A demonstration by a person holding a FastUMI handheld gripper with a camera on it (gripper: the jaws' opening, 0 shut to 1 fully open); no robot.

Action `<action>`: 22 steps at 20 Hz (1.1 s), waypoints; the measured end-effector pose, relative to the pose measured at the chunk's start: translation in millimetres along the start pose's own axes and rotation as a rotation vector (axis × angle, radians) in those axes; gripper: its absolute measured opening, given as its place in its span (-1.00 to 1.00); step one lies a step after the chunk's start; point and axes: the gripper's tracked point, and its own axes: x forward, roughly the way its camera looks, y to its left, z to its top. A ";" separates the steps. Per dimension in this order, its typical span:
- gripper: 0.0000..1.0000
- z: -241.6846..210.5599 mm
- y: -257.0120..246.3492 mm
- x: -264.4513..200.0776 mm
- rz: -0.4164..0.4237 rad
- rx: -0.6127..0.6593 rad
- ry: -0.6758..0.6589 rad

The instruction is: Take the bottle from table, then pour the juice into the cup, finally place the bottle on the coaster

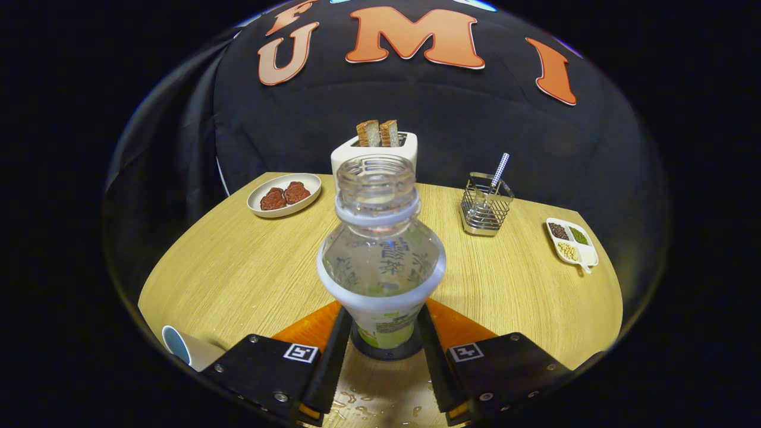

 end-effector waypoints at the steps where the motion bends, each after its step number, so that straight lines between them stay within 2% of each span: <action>1: 0.32 -1.2 -0.7 -2.6 -0.002 0.002 0.004; 5: 0.67 -4.9 -2.3 -21.1 -0.003 -0.008 0.009; 6: 0.86 -3.2 -4.8 -29.0 -0.014 -0.011 -0.002; 7: 0.93 -1.8 -6.0 -38.9 -0.021 -0.013 -0.014; 13: 0.96 32.9 -28.7 -120.0 -0.067 0.020 -0.133; 22: 0.94 105.2 -76.6 -273.1 -0.156 0.084 -0.360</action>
